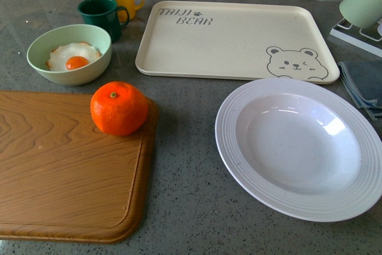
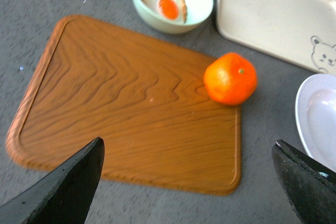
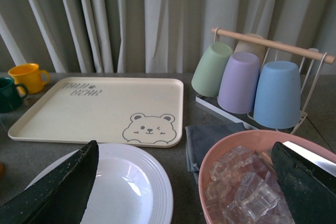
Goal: Place orange and plate with both arms
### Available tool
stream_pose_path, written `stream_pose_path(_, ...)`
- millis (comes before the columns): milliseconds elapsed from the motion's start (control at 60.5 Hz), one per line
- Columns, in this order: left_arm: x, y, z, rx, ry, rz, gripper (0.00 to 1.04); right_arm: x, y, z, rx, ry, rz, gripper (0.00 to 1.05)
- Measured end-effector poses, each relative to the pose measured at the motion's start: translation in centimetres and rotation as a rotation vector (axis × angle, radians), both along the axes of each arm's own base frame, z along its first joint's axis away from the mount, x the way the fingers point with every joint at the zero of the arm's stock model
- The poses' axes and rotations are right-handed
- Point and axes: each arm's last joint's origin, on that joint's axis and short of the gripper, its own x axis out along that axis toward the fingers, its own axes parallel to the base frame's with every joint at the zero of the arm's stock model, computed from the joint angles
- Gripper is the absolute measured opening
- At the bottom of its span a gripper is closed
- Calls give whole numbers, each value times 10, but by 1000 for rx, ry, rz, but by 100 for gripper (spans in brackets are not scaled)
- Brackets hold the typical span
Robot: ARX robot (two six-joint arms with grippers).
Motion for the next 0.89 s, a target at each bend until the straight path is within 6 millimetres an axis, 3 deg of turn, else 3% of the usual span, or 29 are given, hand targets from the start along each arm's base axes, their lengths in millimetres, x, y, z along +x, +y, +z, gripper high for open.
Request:
stream_pose_path(165, 44, -21, -5, 2, 4, -71, 96, 0, 0, 0, 0, 0, -1, 96)
stream_pose_path(297, 78, -45, -31, 41, 81, -113, 96, 0, 0, 0, 0, 0, -1, 96)
stream_pose_path(430, 99, -59, -51, 62, 138, -136, 96, 0, 0, 0, 0, 0, -1, 96)
stream_pose_path(611, 114, -69, -69, 94, 184, -159, 96, 0, 0, 0, 0, 0, 0, 96)
stream_pose_path(892, 116, -83, -79, 119, 190, -229, 96, 0, 0, 0, 0, 0, 0, 96)
